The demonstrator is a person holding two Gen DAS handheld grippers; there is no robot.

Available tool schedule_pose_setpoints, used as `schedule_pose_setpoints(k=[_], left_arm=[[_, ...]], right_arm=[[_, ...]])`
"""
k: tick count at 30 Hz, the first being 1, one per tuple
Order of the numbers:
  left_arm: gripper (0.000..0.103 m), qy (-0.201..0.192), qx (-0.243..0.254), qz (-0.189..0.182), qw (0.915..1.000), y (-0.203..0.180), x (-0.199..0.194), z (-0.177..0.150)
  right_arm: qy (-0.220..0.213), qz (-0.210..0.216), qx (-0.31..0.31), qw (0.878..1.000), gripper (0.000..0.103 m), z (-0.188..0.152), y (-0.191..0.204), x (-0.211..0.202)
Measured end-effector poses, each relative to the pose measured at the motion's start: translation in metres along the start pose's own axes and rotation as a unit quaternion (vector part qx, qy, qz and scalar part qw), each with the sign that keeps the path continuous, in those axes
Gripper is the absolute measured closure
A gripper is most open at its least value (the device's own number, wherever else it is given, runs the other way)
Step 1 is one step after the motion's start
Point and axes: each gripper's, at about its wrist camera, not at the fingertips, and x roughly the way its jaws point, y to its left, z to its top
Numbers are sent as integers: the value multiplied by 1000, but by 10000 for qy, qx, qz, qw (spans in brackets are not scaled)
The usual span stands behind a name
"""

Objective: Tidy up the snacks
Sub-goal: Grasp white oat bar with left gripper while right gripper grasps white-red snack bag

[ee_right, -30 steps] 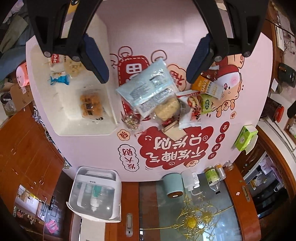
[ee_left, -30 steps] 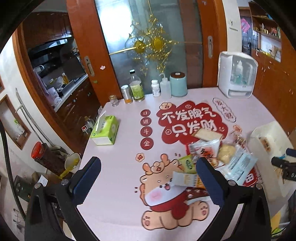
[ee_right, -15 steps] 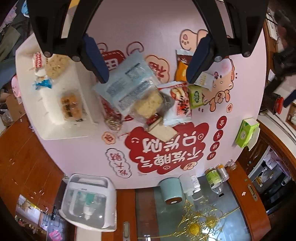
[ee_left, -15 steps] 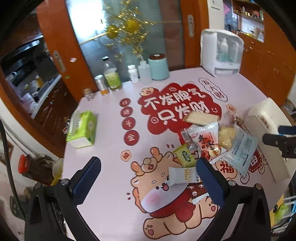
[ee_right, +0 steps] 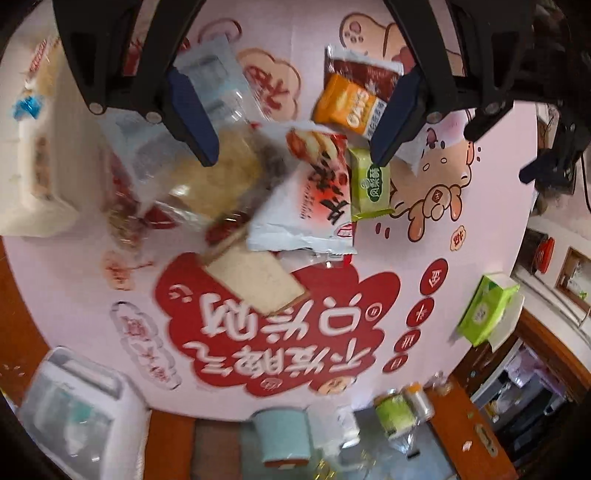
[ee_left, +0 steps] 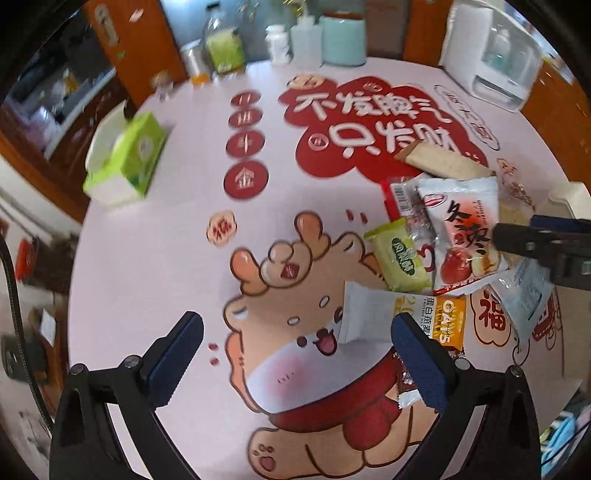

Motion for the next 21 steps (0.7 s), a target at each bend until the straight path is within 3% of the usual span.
schedule_pose_setpoints(k=[7,9,11,16,21], left_arm=[[1,320,-371,-125,9987,0,22,-5],[1,396,-435,-261,9979,-5,26,-5],[1,450,-447,-341,9974,-11,29,-4],[1,687,-543,-560,9946,-28,38,0],[1,937,-991,-633,9886,-38,46,4]], right_arm=[[395,-5,-364,9986,20,4,9,42],[414,38,-514,9978,38,3,9,46],[502,327,-599,9964,65,1,9,48],[292,447,-662,9964,67,-3,0,35],[-82,441,-665,9968,67,-7,-16,7]])
